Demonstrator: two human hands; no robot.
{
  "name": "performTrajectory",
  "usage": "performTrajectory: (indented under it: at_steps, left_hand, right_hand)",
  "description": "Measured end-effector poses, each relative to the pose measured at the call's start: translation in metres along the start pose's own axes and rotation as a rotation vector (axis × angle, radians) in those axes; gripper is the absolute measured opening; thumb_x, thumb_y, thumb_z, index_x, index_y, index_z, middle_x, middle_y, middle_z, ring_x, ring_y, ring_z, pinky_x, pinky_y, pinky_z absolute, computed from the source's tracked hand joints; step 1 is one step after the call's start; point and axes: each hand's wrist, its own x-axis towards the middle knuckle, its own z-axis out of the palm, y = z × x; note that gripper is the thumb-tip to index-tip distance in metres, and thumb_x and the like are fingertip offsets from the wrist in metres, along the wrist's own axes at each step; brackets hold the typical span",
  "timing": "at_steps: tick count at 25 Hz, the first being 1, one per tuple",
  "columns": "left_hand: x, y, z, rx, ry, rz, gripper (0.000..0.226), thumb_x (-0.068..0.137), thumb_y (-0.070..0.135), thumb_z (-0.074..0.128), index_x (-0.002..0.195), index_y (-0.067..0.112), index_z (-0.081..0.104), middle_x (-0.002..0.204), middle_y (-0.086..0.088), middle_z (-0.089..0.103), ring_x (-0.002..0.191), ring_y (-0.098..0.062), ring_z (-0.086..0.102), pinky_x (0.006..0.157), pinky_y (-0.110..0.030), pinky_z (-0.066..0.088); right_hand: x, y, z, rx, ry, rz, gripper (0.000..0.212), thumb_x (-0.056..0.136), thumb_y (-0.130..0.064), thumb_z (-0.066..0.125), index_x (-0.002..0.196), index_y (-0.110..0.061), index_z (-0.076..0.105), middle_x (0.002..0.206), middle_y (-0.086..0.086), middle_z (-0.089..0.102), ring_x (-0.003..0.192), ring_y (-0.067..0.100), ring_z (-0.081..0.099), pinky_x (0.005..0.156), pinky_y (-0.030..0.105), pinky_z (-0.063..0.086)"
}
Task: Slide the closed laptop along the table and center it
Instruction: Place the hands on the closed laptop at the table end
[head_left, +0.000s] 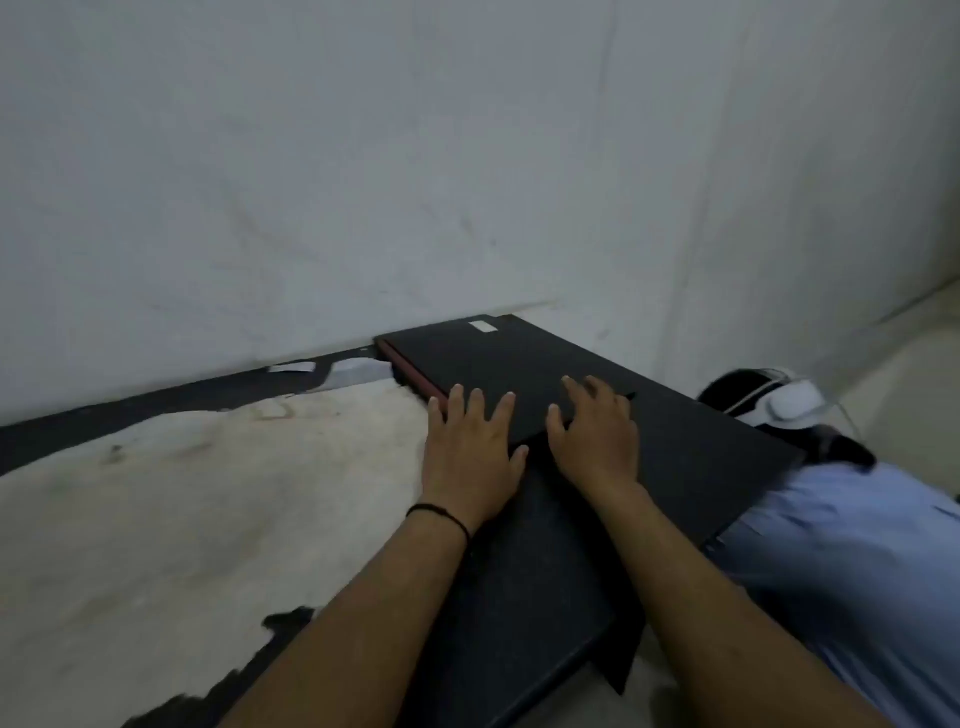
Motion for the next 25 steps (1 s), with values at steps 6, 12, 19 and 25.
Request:
performTrajectory:
  at_steps: [6, 12, 19, 25]
  left_hand:
    - [0.049, 0.037, 0.032, 0.006, -0.088, 0.049, 0.067, 0.101, 0.058, 0.037, 0.160, 0.030, 0.020, 0.162, -0.016, 0.029, 0.149, -0.039, 0.022, 0.120, -0.058, 0.018]
    - [0.052, 0.034, 0.050, 0.019, -0.041, 0.056, 0.066, 0.101, 0.060, 0.032, 0.160, 0.033, 0.021, 0.162, -0.014, 0.031, 0.145, -0.038, 0.030, 0.119, -0.054, 0.025]
    - [0.034, 0.020, 0.033, 0.059, -0.064, 0.086, 0.066, 0.102, 0.059, 0.035, 0.160, 0.031, 0.021, 0.160, -0.014, 0.034, 0.143, -0.037, 0.035, 0.115, -0.051, 0.033]
    - [-0.015, -0.027, 0.014, 0.079, -0.039, 0.080, 0.067, 0.098, 0.066, 0.032, 0.158, 0.035, 0.027, 0.158, -0.007, 0.041, 0.140, -0.030, 0.042, 0.111, -0.043, 0.040]
  right_hand:
    - [0.043, 0.037, 0.020, 0.021, -0.068, 0.236, 0.070, 0.093, -0.057, 0.046, 0.151, -0.019, 0.040, 0.160, 0.011, 0.031, 0.143, 0.034, 0.027, 0.116, 0.050, 0.028]
    - [0.065, 0.045, 0.028, -0.001, -0.072, 0.372, 0.085, 0.083, -0.068, 0.045, 0.152, -0.018, 0.036, 0.156, 0.016, 0.036, 0.141, 0.036, 0.031, 0.116, 0.050, 0.022]
    - [0.039, 0.041, 0.006, 0.169, -0.040, 0.388, 0.088, 0.073, -0.074, 0.065, 0.140, -0.019, 0.052, 0.141, 0.012, 0.049, 0.132, 0.032, 0.043, 0.109, 0.045, 0.038]
    - [-0.027, -0.005, 0.002, 0.086, 0.022, 0.408, 0.083, 0.075, -0.072, 0.064, 0.135, -0.016, 0.053, 0.138, 0.013, 0.049, 0.128, 0.033, 0.044, 0.108, 0.045, 0.037]
